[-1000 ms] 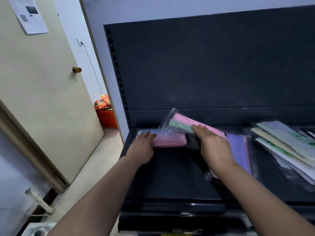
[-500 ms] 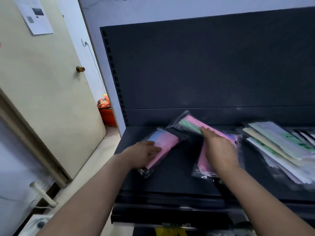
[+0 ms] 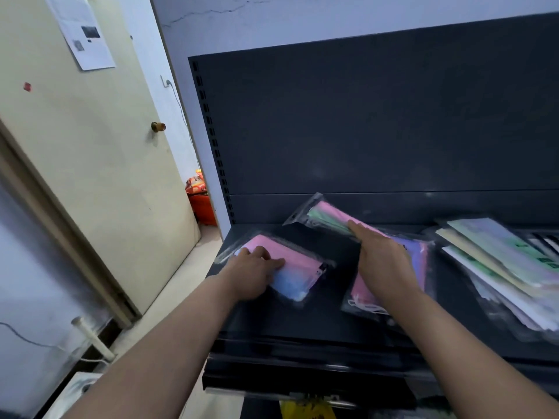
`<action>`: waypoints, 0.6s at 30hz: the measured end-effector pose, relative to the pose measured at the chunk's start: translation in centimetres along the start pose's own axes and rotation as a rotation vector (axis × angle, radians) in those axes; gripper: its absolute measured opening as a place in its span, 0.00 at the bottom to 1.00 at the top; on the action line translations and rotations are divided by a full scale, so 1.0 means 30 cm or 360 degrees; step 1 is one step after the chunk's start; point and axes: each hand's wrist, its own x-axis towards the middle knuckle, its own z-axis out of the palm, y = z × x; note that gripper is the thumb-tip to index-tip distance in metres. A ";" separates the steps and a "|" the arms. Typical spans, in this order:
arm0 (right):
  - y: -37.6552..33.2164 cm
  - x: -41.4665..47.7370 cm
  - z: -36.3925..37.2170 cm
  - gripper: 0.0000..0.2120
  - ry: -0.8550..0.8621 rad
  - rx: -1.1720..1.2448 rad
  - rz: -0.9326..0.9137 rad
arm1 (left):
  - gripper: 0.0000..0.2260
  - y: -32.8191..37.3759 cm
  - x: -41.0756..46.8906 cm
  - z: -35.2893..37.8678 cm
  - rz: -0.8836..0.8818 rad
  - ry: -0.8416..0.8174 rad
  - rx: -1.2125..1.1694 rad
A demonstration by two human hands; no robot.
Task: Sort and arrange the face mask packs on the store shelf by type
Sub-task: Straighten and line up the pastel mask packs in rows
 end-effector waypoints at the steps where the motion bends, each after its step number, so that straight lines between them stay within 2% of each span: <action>1: 0.000 0.002 -0.002 0.31 0.0112 0.0021 0.0029 | 0.25 0.021 0.016 -0.004 -0.0016 0.0033 0.0104; 4: 0.014 0.010 0.000 0.31 0.0201 0.0159 0.0058 | 0.28 0.056 0.069 -0.009 -0.0060 0.0098 0.0051; 8: 0.051 0.026 0.014 0.32 0.0317 0.0151 0.0041 | 0.22 0.045 0.138 0.031 -0.0043 0.0143 -0.0230; 11: 0.049 0.019 0.007 0.32 0.0383 0.0212 -0.0007 | 0.22 0.042 0.184 0.038 -0.0086 0.0188 -0.0261; 13: 0.040 0.014 0.009 0.31 0.0426 0.0246 -0.0045 | 0.22 0.035 0.197 0.030 -0.0184 0.0273 -0.0473; 16: 0.014 0.030 0.061 0.32 0.0370 0.0234 -0.0184 | 0.18 -0.011 0.152 -0.014 -0.0615 0.0747 -0.1227; 18: -0.028 0.042 0.110 0.33 0.0272 0.0171 -0.0312 | 0.13 -0.057 0.091 -0.055 -0.0831 0.1091 -0.1475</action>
